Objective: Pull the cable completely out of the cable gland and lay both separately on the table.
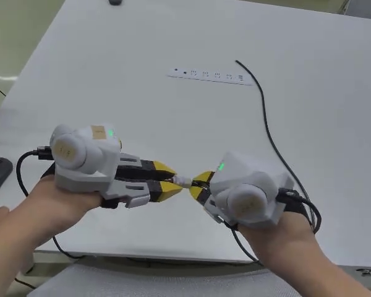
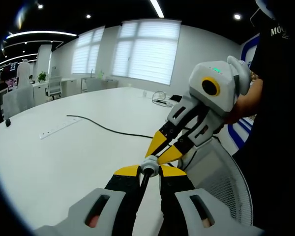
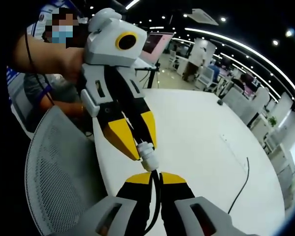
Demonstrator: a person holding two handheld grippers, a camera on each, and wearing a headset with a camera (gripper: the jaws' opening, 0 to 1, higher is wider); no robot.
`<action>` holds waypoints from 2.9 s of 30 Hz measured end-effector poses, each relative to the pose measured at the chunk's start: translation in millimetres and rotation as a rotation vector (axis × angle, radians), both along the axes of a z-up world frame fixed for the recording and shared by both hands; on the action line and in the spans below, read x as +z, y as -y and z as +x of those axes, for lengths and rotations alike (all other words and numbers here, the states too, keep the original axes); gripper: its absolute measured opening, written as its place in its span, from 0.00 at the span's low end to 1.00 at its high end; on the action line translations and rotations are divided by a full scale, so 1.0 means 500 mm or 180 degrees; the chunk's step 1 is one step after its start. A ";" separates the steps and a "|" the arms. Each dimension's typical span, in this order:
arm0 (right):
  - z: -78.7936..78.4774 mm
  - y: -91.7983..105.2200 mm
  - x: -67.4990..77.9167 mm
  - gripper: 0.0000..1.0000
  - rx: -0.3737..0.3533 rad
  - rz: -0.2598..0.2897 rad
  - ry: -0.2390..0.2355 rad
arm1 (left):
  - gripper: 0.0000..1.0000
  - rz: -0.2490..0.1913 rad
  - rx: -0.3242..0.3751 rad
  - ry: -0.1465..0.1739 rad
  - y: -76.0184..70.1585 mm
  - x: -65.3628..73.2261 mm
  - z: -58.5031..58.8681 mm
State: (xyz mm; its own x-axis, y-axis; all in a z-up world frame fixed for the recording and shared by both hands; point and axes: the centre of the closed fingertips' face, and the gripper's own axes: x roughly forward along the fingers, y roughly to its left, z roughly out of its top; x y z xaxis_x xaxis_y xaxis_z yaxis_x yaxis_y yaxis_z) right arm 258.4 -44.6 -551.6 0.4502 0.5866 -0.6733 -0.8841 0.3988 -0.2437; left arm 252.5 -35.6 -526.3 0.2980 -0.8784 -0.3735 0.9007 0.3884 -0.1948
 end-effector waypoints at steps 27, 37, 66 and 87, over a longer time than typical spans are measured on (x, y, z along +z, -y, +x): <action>0.045 0.110 -0.061 0.00 -0.1301 0.0764 -0.0993 | 0.15 -0.0067 0.0026 0.0050 -0.008 0.015 0.012; 0.040 0.148 -0.122 0.00 -0.1898 0.1064 -0.1546 | 0.15 -0.0055 0.0004 0.0046 -0.004 0.012 0.008; 0.023 0.033 0.016 0.18 -0.0379 0.0322 -0.0269 | 0.15 -0.0073 0.0088 0.0006 -0.030 0.012 0.023; 0.031 -0.021 0.023 0.01 -0.0071 0.0139 -0.0033 | 0.15 -0.0073 0.0058 0.0041 -0.031 0.014 0.024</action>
